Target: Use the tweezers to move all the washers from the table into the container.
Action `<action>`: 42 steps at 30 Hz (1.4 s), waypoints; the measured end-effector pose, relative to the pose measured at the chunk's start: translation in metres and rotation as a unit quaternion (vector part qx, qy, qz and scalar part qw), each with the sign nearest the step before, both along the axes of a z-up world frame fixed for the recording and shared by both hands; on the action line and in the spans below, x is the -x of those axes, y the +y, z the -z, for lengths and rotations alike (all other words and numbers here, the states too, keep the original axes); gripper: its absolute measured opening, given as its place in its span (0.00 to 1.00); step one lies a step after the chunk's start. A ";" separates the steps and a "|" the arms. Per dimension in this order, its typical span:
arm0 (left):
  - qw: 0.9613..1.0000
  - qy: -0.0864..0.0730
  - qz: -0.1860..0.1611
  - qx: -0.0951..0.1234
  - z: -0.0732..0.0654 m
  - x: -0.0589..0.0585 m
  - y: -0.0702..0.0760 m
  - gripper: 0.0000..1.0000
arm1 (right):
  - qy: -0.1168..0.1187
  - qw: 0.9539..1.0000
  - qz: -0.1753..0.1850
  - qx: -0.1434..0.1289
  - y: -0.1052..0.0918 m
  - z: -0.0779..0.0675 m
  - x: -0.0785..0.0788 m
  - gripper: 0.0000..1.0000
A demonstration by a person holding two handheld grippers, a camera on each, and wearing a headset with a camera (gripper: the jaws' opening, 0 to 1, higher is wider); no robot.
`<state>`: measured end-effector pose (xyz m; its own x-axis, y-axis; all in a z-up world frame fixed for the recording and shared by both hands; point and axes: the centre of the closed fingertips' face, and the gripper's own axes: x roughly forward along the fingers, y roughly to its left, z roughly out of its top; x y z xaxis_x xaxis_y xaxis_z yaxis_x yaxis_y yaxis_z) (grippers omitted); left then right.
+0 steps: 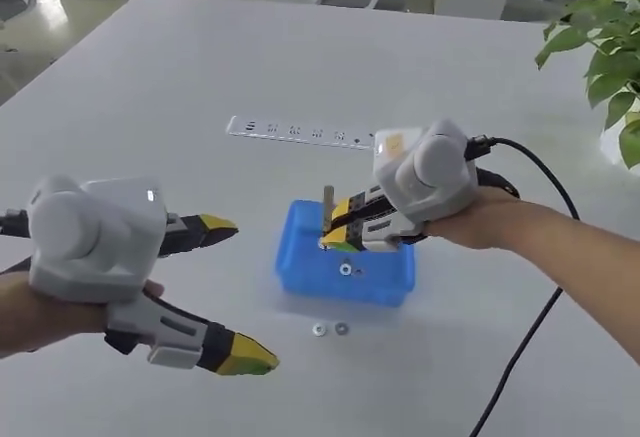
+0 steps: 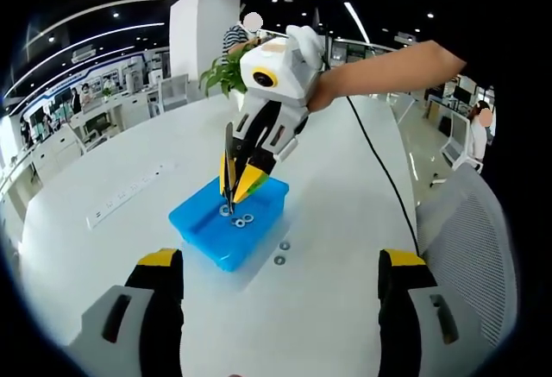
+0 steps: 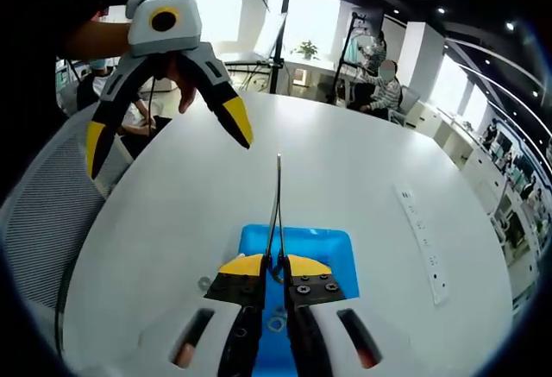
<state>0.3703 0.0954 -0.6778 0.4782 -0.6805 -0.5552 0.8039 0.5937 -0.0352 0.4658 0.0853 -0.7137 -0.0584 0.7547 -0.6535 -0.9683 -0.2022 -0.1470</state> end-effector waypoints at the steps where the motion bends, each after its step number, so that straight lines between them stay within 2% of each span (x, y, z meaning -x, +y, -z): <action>1: 1.000 0.000 0.000 0.000 0.000 0.000 0.000 0.99 | 0.001 1.000 0.000 0.001 0.000 0.003 -0.001 0.08; 7: 1.000 0.003 -0.001 -0.001 0.003 -0.005 0.001 0.99 | 0.008 1.000 -0.005 -0.002 0.003 0.015 -0.003 0.08; 12: 1.000 0.007 0.005 0.004 0.004 -0.009 -0.001 0.93 | 0.011 1.000 -0.016 0.006 0.004 0.027 -0.002 0.08; 19: 1.000 0.006 0.008 0.006 0.005 -0.021 -0.003 0.86 | 0.016 1.000 -0.021 0.015 0.005 0.040 -0.003 0.08; 29: 0.999 -0.005 0.035 0.002 0.003 -0.048 -0.012 0.62 | 0.032 0.999 -0.022 0.024 0.001 0.058 -0.004 0.08; 34: 0.999 -0.019 0.045 -0.003 0.003 -0.065 -0.017 0.50 | 0.038 0.999 -0.021 0.020 0.003 0.060 -0.004 0.09; 42: 0.998 -0.029 0.060 -0.015 0.006 -0.085 -0.023 0.34 | 0.037 0.999 -0.025 0.020 0.004 0.060 -0.004 0.09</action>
